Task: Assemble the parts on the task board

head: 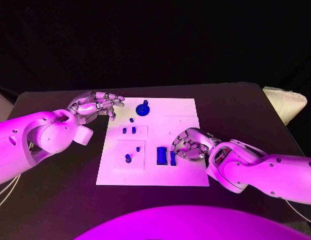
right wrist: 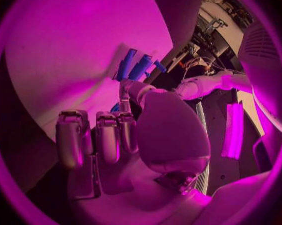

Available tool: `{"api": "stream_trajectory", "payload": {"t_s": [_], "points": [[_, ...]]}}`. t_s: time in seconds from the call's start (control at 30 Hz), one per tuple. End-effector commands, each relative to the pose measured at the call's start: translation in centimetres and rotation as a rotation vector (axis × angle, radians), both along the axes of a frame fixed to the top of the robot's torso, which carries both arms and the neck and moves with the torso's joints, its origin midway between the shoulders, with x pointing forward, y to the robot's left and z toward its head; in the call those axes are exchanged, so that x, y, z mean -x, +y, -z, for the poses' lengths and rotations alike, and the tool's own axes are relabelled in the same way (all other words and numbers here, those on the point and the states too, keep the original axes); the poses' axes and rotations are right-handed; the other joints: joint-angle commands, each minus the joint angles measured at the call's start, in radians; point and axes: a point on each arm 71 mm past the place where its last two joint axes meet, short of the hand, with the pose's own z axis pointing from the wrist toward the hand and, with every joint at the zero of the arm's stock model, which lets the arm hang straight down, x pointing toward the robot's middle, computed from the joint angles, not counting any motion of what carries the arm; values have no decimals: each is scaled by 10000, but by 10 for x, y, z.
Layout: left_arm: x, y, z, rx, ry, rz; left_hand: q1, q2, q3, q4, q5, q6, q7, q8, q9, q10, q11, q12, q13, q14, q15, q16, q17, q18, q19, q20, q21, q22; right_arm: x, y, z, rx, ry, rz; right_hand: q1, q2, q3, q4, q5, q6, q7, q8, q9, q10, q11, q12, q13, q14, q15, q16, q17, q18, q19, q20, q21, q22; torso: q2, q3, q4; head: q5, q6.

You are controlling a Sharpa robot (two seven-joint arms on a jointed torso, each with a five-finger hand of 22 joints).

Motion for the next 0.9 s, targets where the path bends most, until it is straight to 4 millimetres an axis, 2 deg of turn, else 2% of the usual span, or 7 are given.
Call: {"api": "stream_trajectory", "payload": {"t_s": [0.03, 0.43, 0.63, 0.73, 0.9], "points": [[1, -2, -1, 81, -30, 174, 71, 20, -6, 44, 3, -58, 24, 34, -13, -21, -22, 46, 12, -58, -27, -29, 10, 143, -36, 5, -57, -4, 5, -1, 12, 711, 556, -3, -102, 2, 5, -75, -70, 105, -10, 53, 20, 892, -73, 51, 2460, 1043, -49, 63, 2627, -68, 870, -65, 69, 2429, 2, 1, -2, 2, 2], [1, -2, -1, 70, -33, 167, 92, 28, -6, 61, -10, -78, 27, 26, -20, -28, -22, 57, 11, -58, -29, -30, 13, 144, -34, 2, -61, -6, 5, -1, 13, 826, 548, -124, -216, -56, -31, -60, -134, 151, -34, 76, 28, 908, -95, 93, 2478, 1043, -69, 63, 2627, -71, 874, -82, 82, 2433, 0, 0, -2, 16, 2], [1, -1, -1, 62, -36, 163, 92, 28, -6, 61, -10, -78, 27, 26, -20, -28, -22, 57, 11, -58, -29, -30, 13, 144, -34, 2, -61, -6, 7, 1, 11, 504, 455, -295, -722, -163, -207, 224, 107, 139, -39, 38, -6, 909, -101, 89, 2477, 1043, -79, 63, 2627, -76, 879, -103, 106, 2439, 2, -4, 0, 27, 2], [1, -1, -1, 57, -38, 160, 92, 28, -6, 61, -10, -78, 27, 26, -20, -28, -22, 57, 11, -58, -29, -30, 13, 144, -34, 2, -61, -6, 7, 2, 9, 272, 278, -289, -1020, -268, -370, 436, 380, 141, -38, 15, -29, 913, -100, 99, 2482, 1043, -80, 63, 2627, -78, 882, -107, 116, 2441, -1, -5, -2, 17, 2], [1, -1, -1, 55, -39, 163, 92, 28, -6, 61, -10, -78, 27, 26, -20, -28, -22, 57, 11, -58, -29, -30, 13, 144, -34, 2, -61, -6, 6, 1, 4, -209, -127, -123, -1208, -240, -464, 632, 438, 135, -31, -10, -51, 903, -95, 66, 2468, 1043, -79, 63, 2627, -80, 885, -107, 123, 2443, -2, -7, -2, 26, 2]]}}
